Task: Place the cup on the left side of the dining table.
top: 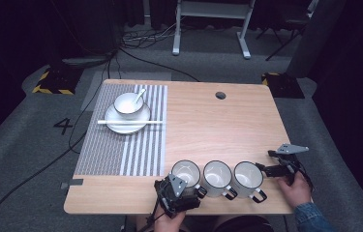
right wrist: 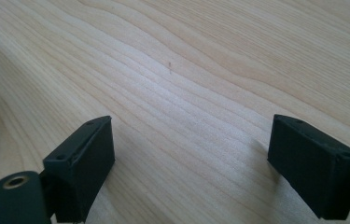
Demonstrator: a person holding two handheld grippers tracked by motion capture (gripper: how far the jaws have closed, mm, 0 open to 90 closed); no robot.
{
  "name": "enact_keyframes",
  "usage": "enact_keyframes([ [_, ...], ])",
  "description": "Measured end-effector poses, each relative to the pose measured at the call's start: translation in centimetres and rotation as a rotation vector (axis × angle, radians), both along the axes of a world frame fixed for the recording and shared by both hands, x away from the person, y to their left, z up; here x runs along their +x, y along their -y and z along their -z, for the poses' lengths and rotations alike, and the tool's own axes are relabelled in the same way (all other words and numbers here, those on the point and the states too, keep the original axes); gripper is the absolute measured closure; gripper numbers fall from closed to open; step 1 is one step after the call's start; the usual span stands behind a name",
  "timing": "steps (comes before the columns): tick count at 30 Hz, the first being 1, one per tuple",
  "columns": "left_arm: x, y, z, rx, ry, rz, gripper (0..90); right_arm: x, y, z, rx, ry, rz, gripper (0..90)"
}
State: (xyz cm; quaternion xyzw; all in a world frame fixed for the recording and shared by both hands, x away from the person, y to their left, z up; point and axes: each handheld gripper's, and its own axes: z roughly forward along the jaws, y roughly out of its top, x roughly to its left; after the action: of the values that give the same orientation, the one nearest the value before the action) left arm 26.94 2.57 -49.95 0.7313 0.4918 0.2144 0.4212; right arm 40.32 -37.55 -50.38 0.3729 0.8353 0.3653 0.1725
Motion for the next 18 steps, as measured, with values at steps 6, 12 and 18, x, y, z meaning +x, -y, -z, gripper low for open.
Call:
enact_keyframes([
  [6, 0.6, 0.3, 0.4, 0.0, 0.035, 0.0, 1.6, 0.0, 0.0, 0.0, 0.002, 0.001, 0.005, 14.5],
  [12, 1.5, 0.1, 0.4, -0.008, 0.001, 0.053, 0.6, 0.0, 0.0, 0.0, -0.005, 0.005, 0.004, 14.5],
  [18, 1.7, 0.1, 0.4, -0.011, -0.013, 0.056, 0.4, -0.1, 0.1, 0.0, -0.005, 0.004, 0.004, 14.5],
])
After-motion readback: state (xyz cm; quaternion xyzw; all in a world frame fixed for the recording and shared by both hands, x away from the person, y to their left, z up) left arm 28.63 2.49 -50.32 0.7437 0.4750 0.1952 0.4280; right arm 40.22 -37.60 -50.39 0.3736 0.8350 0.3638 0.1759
